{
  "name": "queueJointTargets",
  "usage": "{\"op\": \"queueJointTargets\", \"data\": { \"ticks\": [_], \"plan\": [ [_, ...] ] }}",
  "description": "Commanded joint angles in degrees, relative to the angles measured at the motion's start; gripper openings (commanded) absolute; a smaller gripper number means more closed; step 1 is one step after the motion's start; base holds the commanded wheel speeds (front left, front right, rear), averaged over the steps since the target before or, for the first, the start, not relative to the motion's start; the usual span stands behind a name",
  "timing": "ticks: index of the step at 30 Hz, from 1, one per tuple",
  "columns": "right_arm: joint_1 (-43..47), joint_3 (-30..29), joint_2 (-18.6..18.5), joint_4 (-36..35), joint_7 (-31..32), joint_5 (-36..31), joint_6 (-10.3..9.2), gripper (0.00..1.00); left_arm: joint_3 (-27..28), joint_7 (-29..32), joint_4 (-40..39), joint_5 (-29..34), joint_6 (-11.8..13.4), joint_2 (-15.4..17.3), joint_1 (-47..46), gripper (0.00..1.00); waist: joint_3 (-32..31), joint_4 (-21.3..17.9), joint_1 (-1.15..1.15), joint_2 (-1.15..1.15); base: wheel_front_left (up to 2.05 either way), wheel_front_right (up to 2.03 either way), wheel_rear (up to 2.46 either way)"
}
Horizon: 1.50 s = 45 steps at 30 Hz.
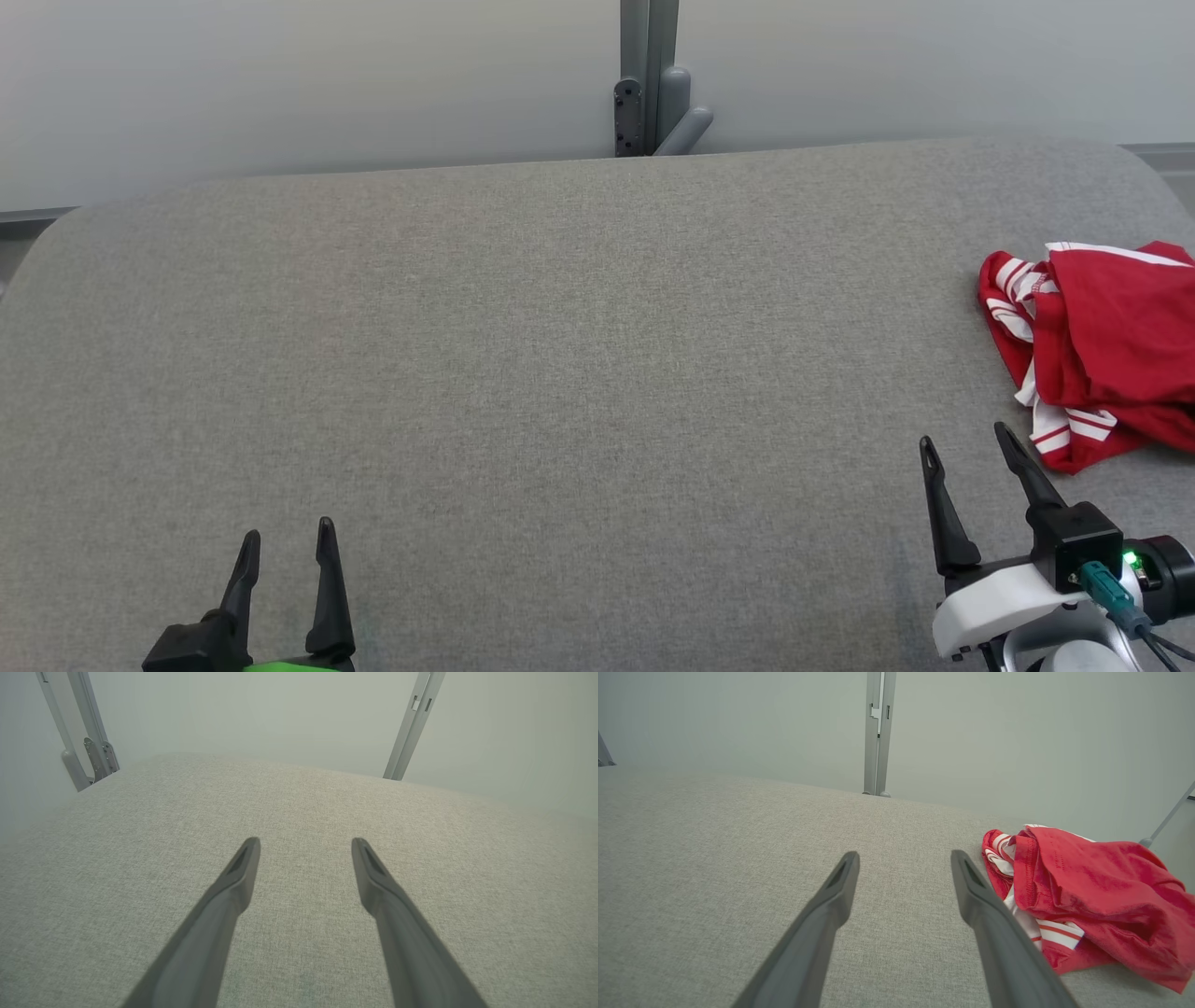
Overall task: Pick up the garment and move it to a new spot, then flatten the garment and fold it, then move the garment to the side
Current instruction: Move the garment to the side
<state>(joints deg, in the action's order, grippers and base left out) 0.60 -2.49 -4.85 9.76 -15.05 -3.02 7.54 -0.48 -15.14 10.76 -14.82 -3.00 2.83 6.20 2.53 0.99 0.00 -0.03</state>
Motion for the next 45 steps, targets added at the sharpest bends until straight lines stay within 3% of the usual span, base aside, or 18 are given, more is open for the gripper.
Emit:
{"op": "queueJointTargets", "data": {
  "ticks": [1, 45],
  "plan": [
    [-0.07, 0.03, -0.05, 0.09, -0.16, 0.47, -0.11, 1.00, 0.14, 0.05, -0.19, -0.25, 0.25, 0.15, 0.17, 1.00, -0.03, 0.09, 0.00, 0.03, 0.00, 0.00, 0.00],
    [-0.44, -2.09, 1.00, 2.42, 0.00, -0.64, 0.00, 1.00, 0.31, 0.00, 0.60, 0.22, -0.03, 0.00, 0.78, 1.00, -0.95, -0.11, 0.00, 0.00, 0.00, 0.00, 0.00]
  ]
}}
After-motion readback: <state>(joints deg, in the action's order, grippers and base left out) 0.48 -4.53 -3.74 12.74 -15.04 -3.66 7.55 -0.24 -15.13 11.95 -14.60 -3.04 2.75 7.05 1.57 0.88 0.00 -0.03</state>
